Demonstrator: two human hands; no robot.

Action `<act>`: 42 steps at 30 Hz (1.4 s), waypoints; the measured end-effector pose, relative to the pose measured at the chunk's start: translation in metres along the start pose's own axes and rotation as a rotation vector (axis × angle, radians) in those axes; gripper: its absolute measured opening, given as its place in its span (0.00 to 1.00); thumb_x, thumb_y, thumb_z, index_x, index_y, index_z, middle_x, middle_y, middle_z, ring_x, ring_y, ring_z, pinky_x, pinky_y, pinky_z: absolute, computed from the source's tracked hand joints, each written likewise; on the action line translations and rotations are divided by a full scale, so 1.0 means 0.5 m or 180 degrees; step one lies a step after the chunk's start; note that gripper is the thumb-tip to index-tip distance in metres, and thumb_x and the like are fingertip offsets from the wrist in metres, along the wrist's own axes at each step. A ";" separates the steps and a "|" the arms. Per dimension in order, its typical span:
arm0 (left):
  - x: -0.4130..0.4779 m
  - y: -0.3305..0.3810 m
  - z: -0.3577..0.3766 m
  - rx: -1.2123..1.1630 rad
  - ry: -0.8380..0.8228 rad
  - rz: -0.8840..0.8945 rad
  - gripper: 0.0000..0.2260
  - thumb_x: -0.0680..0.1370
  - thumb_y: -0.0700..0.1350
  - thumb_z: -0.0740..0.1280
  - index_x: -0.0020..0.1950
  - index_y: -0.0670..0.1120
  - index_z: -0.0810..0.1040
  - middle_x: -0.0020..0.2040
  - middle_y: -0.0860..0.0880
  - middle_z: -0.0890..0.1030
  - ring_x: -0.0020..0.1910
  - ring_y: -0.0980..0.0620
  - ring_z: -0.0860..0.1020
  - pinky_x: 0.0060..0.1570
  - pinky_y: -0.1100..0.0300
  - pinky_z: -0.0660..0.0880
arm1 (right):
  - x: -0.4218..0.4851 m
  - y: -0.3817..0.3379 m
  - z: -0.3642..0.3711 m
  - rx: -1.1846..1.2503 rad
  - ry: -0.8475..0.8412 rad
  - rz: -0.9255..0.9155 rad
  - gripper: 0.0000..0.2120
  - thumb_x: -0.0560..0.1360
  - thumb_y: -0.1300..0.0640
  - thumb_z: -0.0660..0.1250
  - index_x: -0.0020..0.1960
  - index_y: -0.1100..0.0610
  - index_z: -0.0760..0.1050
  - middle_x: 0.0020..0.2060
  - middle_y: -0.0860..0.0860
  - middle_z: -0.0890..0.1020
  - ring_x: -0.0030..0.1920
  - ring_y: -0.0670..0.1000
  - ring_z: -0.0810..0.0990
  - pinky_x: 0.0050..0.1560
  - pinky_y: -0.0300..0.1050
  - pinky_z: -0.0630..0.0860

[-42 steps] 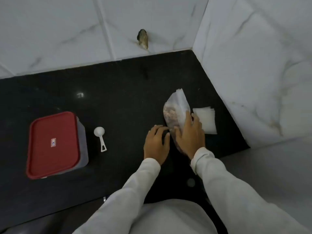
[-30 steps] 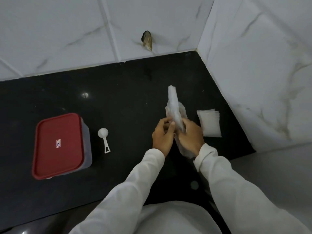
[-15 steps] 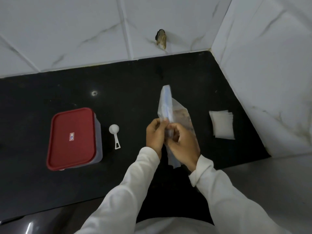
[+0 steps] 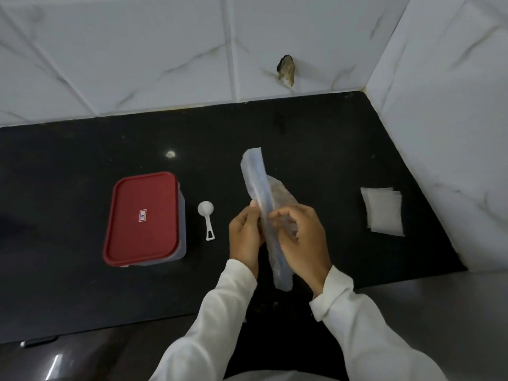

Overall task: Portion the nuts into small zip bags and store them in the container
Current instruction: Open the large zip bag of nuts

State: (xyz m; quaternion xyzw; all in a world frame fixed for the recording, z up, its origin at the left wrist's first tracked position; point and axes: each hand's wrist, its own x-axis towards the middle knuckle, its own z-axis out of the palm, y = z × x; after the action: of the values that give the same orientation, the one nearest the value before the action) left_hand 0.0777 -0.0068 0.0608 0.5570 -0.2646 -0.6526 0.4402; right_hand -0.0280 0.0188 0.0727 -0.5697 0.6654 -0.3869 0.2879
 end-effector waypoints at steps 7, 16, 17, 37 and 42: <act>0.004 -0.009 0.006 0.0157 -0.0241 0.0202 0.14 0.78 0.55 0.65 0.43 0.45 0.82 0.46 0.40 0.79 0.46 0.45 0.80 0.51 0.50 0.77 | 0.017 0.002 0.018 0.0086 0.0133 0.0365 0.18 0.73 0.55 0.71 0.61 0.56 0.75 0.53 0.51 0.79 0.52 0.51 0.78 0.54 0.50 0.77; 0.084 -0.044 0.030 0.0022 -0.0185 0.0742 0.05 0.80 0.40 0.64 0.55 0.45 0.77 0.47 0.44 0.83 0.46 0.46 0.82 0.48 0.53 0.80 | 0.053 0.032 0.044 -0.0828 0.0793 -0.0605 0.09 0.71 0.58 0.73 0.42 0.53 0.71 0.41 0.47 0.75 0.41 0.47 0.76 0.40 0.40 0.76; 0.094 -0.052 0.028 0.0267 0.0076 0.1021 0.07 0.79 0.39 0.67 0.55 0.47 0.76 0.48 0.45 0.83 0.47 0.47 0.83 0.49 0.52 0.81 | 0.050 0.039 0.052 -0.1047 0.0912 -0.0839 0.09 0.71 0.59 0.72 0.41 0.55 0.72 0.40 0.49 0.75 0.39 0.48 0.75 0.37 0.42 0.77; 0.135 -0.134 -0.031 0.0180 -0.0306 0.2561 0.07 0.83 0.41 0.60 0.55 0.44 0.77 0.46 0.45 0.84 0.42 0.48 0.83 0.46 0.50 0.80 | 0.017 0.139 0.092 0.0224 0.0574 -0.1181 0.09 0.69 0.58 0.76 0.48 0.54 0.80 0.33 0.45 0.82 0.32 0.41 0.80 0.34 0.27 0.73; 0.124 -0.135 -0.034 0.0005 -0.0284 0.2650 0.05 0.78 0.44 0.70 0.48 0.43 0.79 0.40 0.44 0.83 0.38 0.50 0.80 0.39 0.55 0.78 | 0.012 0.120 0.082 -0.0133 0.0955 -0.1339 0.06 0.67 0.60 0.77 0.40 0.54 0.80 0.28 0.47 0.79 0.29 0.41 0.78 0.32 0.29 0.73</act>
State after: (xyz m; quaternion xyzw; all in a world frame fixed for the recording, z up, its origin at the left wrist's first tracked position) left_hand 0.0755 -0.0264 -0.0304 0.3741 -0.4864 -0.4423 0.6541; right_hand -0.0273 0.0084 0.0002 -0.6376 0.5754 -0.5047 0.0874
